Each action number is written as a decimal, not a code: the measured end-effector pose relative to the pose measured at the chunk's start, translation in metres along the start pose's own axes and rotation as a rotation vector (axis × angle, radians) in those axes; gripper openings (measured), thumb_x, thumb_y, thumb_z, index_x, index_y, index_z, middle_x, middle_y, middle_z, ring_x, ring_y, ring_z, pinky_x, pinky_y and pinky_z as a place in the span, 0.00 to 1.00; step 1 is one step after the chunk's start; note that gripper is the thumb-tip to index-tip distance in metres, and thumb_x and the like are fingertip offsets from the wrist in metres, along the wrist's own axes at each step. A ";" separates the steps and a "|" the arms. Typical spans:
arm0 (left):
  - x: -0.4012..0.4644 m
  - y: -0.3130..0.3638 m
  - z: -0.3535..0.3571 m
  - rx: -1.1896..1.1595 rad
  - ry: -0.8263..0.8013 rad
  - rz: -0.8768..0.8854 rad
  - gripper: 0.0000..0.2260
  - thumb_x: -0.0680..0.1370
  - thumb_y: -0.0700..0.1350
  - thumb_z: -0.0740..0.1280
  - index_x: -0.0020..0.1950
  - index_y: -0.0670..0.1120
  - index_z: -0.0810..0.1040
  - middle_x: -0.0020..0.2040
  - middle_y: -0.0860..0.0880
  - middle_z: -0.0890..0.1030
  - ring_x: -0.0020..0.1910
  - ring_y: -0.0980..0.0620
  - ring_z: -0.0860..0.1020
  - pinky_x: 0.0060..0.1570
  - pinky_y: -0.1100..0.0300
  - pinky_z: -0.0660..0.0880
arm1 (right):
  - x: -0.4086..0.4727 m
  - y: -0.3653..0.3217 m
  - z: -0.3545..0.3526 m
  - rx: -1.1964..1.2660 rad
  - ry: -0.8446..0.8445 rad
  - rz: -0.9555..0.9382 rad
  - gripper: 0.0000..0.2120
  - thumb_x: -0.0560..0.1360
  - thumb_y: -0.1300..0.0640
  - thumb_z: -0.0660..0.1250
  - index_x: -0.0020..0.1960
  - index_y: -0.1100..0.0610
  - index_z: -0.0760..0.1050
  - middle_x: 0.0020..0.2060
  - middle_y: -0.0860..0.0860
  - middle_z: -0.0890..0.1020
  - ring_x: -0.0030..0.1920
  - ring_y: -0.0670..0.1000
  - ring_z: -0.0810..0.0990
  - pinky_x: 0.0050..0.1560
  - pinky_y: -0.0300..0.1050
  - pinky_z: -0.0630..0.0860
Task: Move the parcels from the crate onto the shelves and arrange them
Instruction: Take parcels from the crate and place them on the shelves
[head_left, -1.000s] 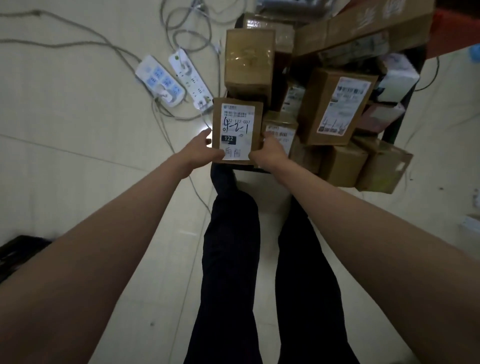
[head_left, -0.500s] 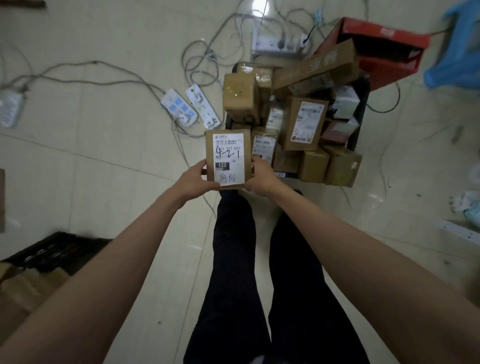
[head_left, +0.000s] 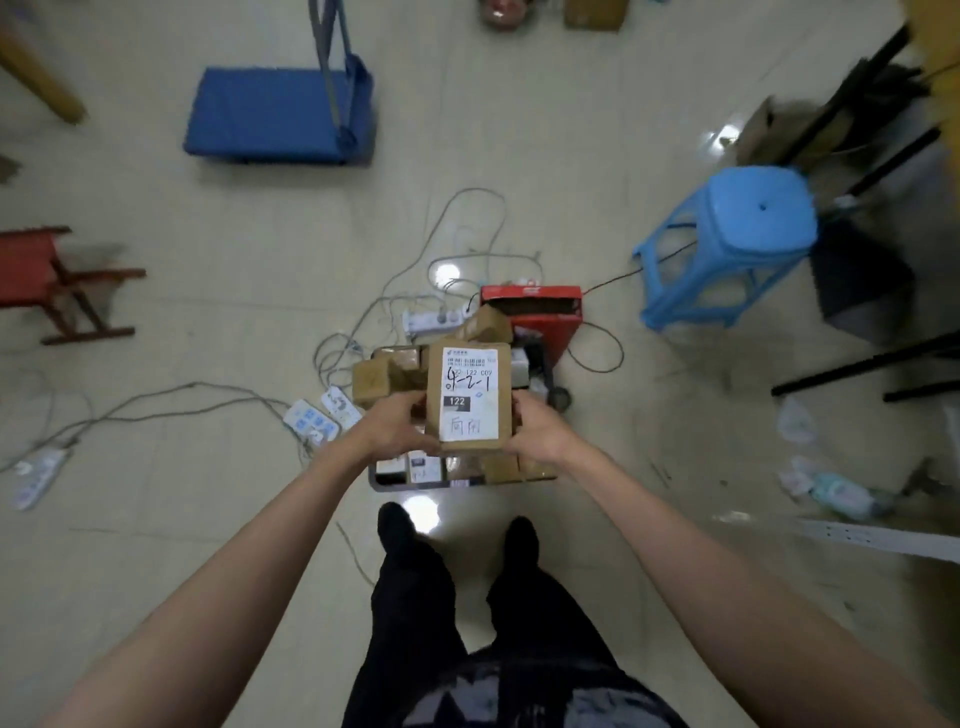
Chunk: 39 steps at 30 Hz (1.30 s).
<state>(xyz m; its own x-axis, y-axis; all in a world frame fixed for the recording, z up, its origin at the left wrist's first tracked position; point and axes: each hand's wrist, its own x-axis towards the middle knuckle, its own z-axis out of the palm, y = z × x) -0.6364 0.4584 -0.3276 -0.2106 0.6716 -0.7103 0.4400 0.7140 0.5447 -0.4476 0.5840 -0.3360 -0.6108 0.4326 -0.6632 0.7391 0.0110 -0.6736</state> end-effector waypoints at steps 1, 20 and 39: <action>0.003 0.017 0.000 0.033 0.002 0.021 0.29 0.64 0.46 0.81 0.63 0.50 0.76 0.55 0.54 0.81 0.54 0.53 0.80 0.58 0.51 0.77 | -0.013 0.000 -0.016 0.030 0.026 -0.017 0.28 0.71 0.59 0.77 0.68 0.58 0.71 0.61 0.50 0.77 0.62 0.50 0.77 0.64 0.48 0.75; -0.052 0.279 0.123 0.620 -0.352 0.900 0.52 0.62 0.40 0.81 0.78 0.51 0.54 0.52 0.50 0.79 0.49 0.52 0.78 0.51 0.56 0.76 | -0.285 0.104 -0.053 0.443 0.926 0.158 0.51 0.57 0.63 0.81 0.76 0.53 0.60 0.63 0.51 0.76 0.61 0.55 0.76 0.56 0.54 0.80; -0.255 0.333 0.391 0.939 -0.822 1.505 0.50 0.64 0.38 0.79 0.77 0.50 0.53 0.56 0.50 0.77 0.46 0.56 0.76 0.42 0.64 0.75 | -0.548 0.189 0.123 0.679 1.613 0.466 0.41 0.67 0.68 0.76 0.74 0.54 0.61 0.57 0.46 0.74 0.52 0.46 0.74 0.36 0.30 0.72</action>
<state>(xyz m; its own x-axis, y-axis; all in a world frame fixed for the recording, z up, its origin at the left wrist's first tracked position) -0.0948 0.4471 -0.1397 0.9880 0.0947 -0.1221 0.1510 -0.7602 0.6319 -0.0084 0.2379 -0.1402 0.7411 0.6518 -0.1611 0.2658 -0.5051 -0.8211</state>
